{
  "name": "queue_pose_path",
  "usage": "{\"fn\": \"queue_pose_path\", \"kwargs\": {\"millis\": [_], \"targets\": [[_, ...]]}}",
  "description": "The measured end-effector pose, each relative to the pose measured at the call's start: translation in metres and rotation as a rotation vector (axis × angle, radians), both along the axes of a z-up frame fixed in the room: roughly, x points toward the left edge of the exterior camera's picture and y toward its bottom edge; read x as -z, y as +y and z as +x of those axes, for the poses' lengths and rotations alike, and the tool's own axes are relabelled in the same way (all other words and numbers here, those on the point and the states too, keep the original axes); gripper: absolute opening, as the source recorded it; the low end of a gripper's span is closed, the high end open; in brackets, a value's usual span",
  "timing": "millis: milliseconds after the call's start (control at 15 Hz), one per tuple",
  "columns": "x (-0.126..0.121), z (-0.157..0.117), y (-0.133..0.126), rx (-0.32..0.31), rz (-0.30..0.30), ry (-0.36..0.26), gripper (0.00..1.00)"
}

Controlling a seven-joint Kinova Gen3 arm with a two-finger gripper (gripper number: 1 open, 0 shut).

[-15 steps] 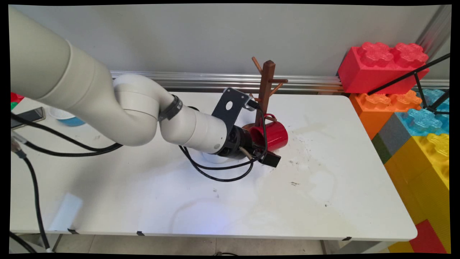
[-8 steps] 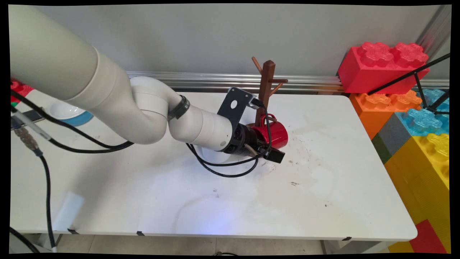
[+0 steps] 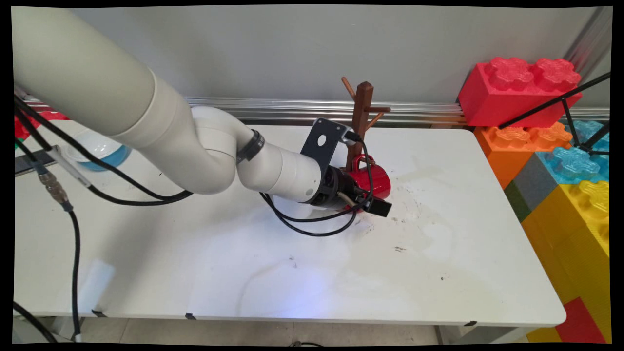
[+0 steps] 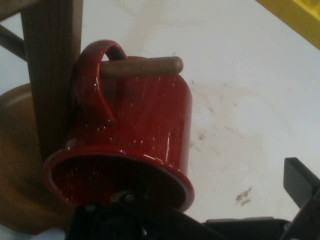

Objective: Pick up the red mug from the rack

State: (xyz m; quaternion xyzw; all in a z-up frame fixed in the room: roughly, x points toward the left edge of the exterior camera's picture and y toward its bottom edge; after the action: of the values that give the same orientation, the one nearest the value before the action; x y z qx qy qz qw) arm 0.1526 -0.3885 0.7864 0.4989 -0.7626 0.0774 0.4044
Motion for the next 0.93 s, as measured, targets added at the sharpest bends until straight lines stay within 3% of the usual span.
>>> {"fn": "queue_pose_path", "kwargs": {"millis": [933], "targets": [[0.013, -0.006, -0.008, -0.041, 0.056, 0.096, 1.0]]}}
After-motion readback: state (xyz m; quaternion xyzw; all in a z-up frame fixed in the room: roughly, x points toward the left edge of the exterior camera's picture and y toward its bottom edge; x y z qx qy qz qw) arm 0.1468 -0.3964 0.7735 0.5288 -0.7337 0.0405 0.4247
